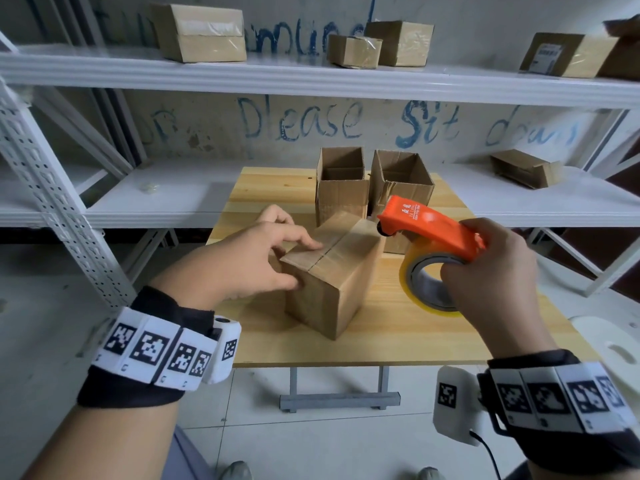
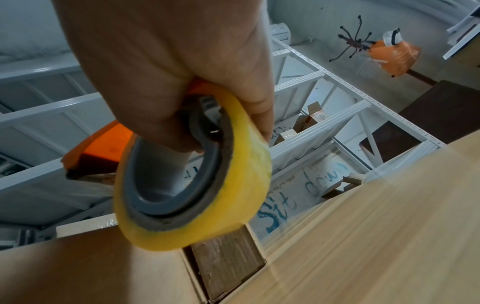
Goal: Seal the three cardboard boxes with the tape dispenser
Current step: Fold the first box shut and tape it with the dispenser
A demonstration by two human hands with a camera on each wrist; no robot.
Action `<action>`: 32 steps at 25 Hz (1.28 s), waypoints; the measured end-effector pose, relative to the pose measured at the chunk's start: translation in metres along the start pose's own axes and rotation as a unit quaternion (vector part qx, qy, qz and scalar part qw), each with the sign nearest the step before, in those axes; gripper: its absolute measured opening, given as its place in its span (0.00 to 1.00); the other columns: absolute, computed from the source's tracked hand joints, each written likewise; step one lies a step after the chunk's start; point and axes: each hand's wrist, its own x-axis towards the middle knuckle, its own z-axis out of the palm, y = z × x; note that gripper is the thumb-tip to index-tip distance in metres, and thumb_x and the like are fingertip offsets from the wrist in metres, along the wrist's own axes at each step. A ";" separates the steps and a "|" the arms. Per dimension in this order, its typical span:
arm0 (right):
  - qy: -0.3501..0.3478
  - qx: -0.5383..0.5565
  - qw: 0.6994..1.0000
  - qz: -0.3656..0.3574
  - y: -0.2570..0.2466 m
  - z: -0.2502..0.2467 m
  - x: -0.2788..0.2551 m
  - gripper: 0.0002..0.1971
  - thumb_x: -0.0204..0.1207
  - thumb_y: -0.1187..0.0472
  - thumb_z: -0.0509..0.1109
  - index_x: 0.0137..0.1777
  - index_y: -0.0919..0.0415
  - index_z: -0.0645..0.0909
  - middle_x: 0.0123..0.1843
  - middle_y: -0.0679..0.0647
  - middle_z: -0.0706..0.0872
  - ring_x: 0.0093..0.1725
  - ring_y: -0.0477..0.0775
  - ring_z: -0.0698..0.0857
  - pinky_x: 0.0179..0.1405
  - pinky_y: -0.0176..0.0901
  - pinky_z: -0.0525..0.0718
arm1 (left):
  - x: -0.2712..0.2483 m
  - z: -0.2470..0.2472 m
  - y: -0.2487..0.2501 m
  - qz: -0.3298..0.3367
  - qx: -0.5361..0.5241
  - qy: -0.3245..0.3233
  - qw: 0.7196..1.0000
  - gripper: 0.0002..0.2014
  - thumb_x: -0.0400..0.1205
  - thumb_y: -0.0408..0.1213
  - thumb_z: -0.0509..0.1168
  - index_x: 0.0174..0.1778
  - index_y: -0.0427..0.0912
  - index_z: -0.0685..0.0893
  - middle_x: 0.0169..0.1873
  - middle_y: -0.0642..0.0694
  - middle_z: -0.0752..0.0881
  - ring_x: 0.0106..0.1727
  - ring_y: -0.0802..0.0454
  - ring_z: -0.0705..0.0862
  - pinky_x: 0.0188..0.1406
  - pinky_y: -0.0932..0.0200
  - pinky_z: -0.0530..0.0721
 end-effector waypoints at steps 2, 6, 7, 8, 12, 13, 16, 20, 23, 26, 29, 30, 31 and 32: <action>-0.008 0.017 1.000 -0.010 0.000 0.001 -0.001 0.24 0.61 0.75 0.69 0.55 0.55 0.86 0.36 0.45 0.83 0.38 0.52 0.81 0.32 0.35 0.72 | -0.001 0.005 0.009 0.037 0.022 0.000 0.999 0.21 0.70 0.43 0.84 0.53 0.64 0.84 0.66 0.70 0.68 0.66 0.69 0.76 0.64 0.61 0.75; -0.018 0.037 0.999 -0.029 0.001 0.003 -0.003 0.24 0.60 0.75 0.69 0.55 0.54 0.86 0.37 0.46 0.84 0.36 0.47 0.82 0.32 0.34 0.73 | -0.001 0.015 0.018 0.063 0.034 0.008 0.997 0.24 0.70 0.52 0.83 0.58 0.59 0.81 0.69 0.74 0.73 0.71 0.70 0.75 0.75 0.53 0.76; -0.016 0.043 0.998 -0.035 0.002 0.003 -0.003 0.24 0.60 0.74 0.68 0.55 0.54 0.86 0.37 0.46 0.85 0.36 0.49 0.82 0.32 0.35 0.73 | 0.000 0.018 0.021 0.073 0.044 0.015 0.996 0.26 0.70 0.55 0.81 0.61 0.59 0.81 0.68 0.73 0.74 0.71 0.67 0.76 0.74 0.49 0.78; -0.013 0.050 0.998 -0.041 0.003 0.004 -0.002 0.24 0.60 0.74 0.68 0.55 0.54 0.86 0.36 0.46 0.85 0.36 0.51 0.82 0.33 0.37 0.74 | 0.002 0.020 0.022 0.082 0.057 0.021 0.995 0.28 0.69 0.58 0.80 0.63 0.60 0.81 0.66 0.72 0.74 0.71 0.65 0.76 0.72 0.48 0.79; -0.017 0.070 0.996 -0.060 0.004 0.000 -0.002 0.26 0.59 0.75 0.68 0.56 0.54 0.87 0.37 0.45 0.86 0.38 0.50 0.85 0.38 0.43 0.81 | 0.006 0.026 0.027 0.087 0.075 0.021 0.993 0.32 0.67 0.69 0.73 0.66 0.67 0.77 0.67 0.71 0.73 0.73 0.63 0.73 0.72 0.45 0.79; -0.022 0.074 0.995 -0.063 0.004 -0.002 -0.002 0.27 0.59 0.76 0.69 0.57 0.53 0.86 0.38 0.45 0.87 0.39 0.51 0.85 0.39 0.44 0.83 | 0.006 0.027 0.026 0.070 0.055 0.013 0.996 0.32 0.66 0.72 0.72 0.66 0.71 0.76 0.69 0.70 0.73 0.73 0.63 0.74 0.73 0.44 0.79; -0.026 0.077 0.993 -0.087 0.006 -0.007 -0.004 0.31 0.55 0.78 0.71 0.59 0.54 0.87 0.43 0.47 0.88 0.43 0.52 0.86 0.43 0.45 0.84 | 0.007 0.028 0.022 0.041 0.011 0.022 0.999 0.30 0.66 0.71 0.74 0.63 0.76 0.74 0.68 0.65 0.75 0.72 0.61 0.79 0.74 0.44 0.79; -0.034 0.067 0.991 -0.114 0.010 -0.010 -0.006 0.34 0.53 0.78 0.75 0.61 0.56 0.86 0.50 0.50 0.88 0.51 0.53 0.85 0.51 0.50 0.85 | 0.012 0.035 0.021 0.080 0.055 0.058 0.994 0.29 0.68 0.69 0.72 0.64 0.69 0.77 0.65 0.67 0.75 0.69 0.60 0.76 0.72 0.46 0.79; -0.047 0.075 0.989 -0.122 0.014 -0.014 -0.007 0.34 0.53 0.78 0.76 0.62 0.55 0.86 0.51 0.49 0.87 0.52 0.52 0.84 0.52 0.51 0.85 | 0.014 0.037 0.020 0.091 0.078 0.058 0.991 0.33 0.69 0.74 0.68 0.68 0.66 0.78 0.67 0.68 0.75 0.72 0.58 0.73 0.73 0.43 0.77; -0.051 0.083 0.987 -0.130 0.014 -0.016 -0.007 0.35 0.50 0.76 0.81 0.61 0.54 0.86 0.51 0.48 0.87 0.51 0.51 0.84 0.51 0.45 0.84 | 0.012 0.028 0.025 0.080 -0.056 0.035 0.995 0.20 0.81 0.61 0.64 0.67 0.61 0.82 0.68 0.60 0.79 0.74 0.59 0.73 0.74 0.49 0.72; -0.026 0.088 0.987 -0.134 0.015 -0.016 -0.008 0.36 0.47 0.75 0.83 0.59 0.55 0.87 0.50 0.47 0.87 0.49 0.46 0.82 0.48 0.31 0.79 | 0.009 0.020 0.041 0.061 -0.237 0.075 0.967 0.16 0.86 0.48 0.55 0.59 0.47 0.86 0.54 0.44 0.90 0.55 0.48 0.88 0.50 0.56 0.78; -0.014 0.090 0.986 -0.137 0.015 -0.015 -0.008 0.35 0.48 0.76 0.82 0.59 0.55 0.86 0.50 0.47 0.86 0.48 0.44 0.82 0.47 0.27 0.77 | 0.008 0.019 0.047 0.042 -0.285 0.074 0.955 0.16 0.89 0.47 0.56 0.58 0.43 0.85 0.50 0.43 0.92 0.47 0.45 0.89 0.44 0.55 0.78; -0.004 0.091 0.986 -0.140 0.015 -0.014 -0.007 0.34 0.48 0.76 0.81 0.59 0.55 0.86 0.49 0.47 0.86 0.48 0.43 0.81 0.47 0.24 0.76 | 0.007 0.018 0.053 0.015 -0.322 0.064 0.944 0.15 0.90 0.47 0.58 0.57 0.41 0.85 0.46 0.42 0.92 0.41 0.44 0.89 0.39 0.55 0.79; 0.003 0.093 0.985 -0.143 0.016 -0.014 -0.007 0.34 0.49 0.76 0.80 0.59 0.56 0.86 0.49 0.48 0.86 0.48 0.43 0.81 0.47 0.22 0.76 | 0.006 0.019 0.057 -0.014 -0.350 0.045 0.935 0.15 0.90 0.47 0.59 0.58 0.39 0.84 0.44 0.40 0.92 0.36 0.44 0.88 0.35 0.56 0.79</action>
